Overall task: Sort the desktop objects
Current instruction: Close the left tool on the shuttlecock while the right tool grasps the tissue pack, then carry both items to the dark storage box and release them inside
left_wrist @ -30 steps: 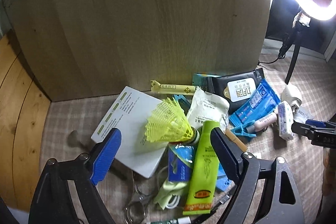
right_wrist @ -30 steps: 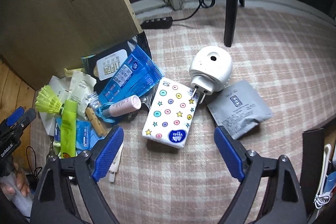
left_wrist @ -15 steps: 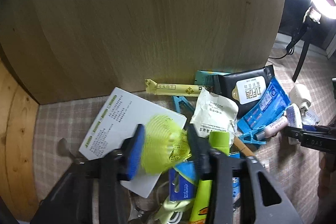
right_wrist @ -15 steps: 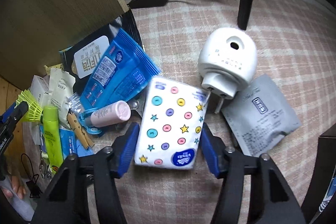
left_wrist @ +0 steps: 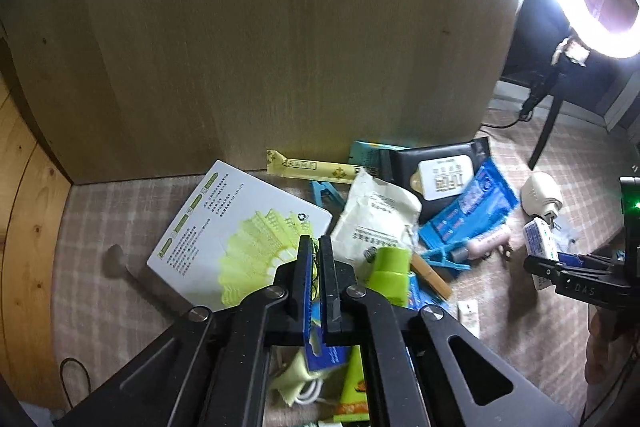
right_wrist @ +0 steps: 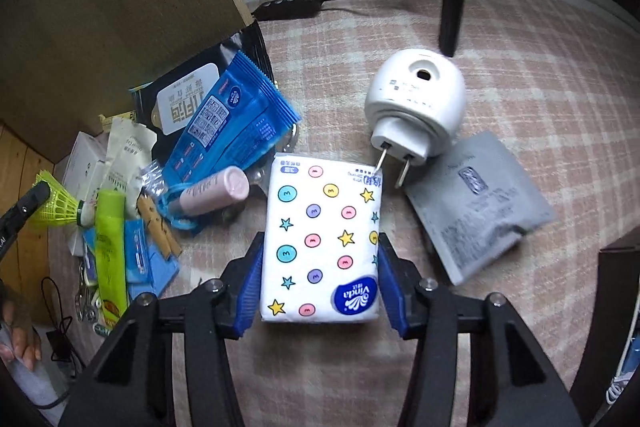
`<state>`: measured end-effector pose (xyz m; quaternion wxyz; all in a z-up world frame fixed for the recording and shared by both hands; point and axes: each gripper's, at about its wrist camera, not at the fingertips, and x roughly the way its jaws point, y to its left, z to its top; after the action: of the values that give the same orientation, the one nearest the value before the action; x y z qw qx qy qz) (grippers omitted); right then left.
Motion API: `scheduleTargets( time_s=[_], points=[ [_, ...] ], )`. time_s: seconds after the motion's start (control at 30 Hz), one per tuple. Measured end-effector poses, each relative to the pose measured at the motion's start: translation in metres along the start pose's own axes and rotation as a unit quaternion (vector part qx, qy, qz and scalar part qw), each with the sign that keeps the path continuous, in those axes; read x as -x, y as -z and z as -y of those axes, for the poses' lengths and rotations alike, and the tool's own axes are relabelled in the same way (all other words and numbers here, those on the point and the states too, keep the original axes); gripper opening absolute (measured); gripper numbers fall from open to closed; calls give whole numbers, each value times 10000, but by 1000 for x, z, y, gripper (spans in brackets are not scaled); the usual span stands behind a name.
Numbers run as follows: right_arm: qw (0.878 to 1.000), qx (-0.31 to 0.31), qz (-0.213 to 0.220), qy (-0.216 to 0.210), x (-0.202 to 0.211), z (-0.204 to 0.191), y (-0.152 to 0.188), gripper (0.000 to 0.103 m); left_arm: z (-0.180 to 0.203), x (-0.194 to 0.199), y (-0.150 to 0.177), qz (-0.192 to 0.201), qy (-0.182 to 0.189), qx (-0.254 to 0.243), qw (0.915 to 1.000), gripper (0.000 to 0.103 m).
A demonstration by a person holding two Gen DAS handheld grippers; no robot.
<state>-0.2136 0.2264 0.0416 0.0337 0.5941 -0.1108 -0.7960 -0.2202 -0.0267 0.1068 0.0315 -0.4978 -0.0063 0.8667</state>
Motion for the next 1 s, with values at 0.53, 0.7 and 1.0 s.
scheduleTargets(
  time_s=[0.53, 0.7, 1.0],
  points=[
    [9963, 81, 793, 330, 80, 70, 31, 50, 102, 69, 24, 384, 744, -596, 9947, 2],
    [9939, -134, 972, 500, 109, 115, 52, 50, 162, 83, 33, 393, 1150, -938, 9881, 2],
    [9845, -847, 1236, 914, 168, 213, 108, 50, 286, 99, 58, 278, 1916, -1687, 9665, 2]
  ],
)
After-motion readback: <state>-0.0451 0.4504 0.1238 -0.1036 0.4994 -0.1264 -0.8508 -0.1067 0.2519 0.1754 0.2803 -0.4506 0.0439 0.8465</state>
